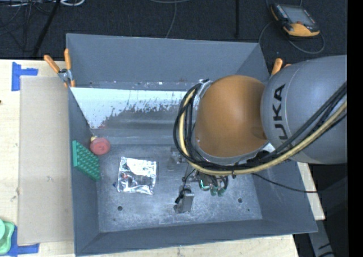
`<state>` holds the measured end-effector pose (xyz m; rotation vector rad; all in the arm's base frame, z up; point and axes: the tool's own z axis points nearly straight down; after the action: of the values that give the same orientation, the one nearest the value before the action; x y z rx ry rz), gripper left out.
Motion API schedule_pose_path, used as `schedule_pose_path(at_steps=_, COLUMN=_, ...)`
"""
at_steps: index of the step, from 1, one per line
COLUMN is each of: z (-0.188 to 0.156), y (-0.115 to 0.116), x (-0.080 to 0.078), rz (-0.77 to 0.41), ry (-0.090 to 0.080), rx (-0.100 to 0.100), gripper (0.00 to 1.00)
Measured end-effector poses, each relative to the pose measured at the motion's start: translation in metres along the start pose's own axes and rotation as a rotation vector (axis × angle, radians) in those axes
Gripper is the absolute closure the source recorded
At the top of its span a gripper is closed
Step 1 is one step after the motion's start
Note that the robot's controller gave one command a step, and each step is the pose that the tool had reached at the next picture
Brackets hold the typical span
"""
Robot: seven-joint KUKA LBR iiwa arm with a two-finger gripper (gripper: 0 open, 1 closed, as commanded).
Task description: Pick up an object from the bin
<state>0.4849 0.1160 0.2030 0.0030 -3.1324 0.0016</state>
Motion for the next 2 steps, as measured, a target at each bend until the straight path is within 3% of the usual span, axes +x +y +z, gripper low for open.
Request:
schedule_pose_path(at_steps=1, z=0.08, y=0.034, x=-0.051, rz=0.017, ry=-0.004, rx=-0.001, gripper=0.0)
schedule_pose_path(at_steps=2, z=0.127, y=0.077, x=-0.121, rz=0.452, ry=-0.007, rx=-0.003, gripper=0.0)
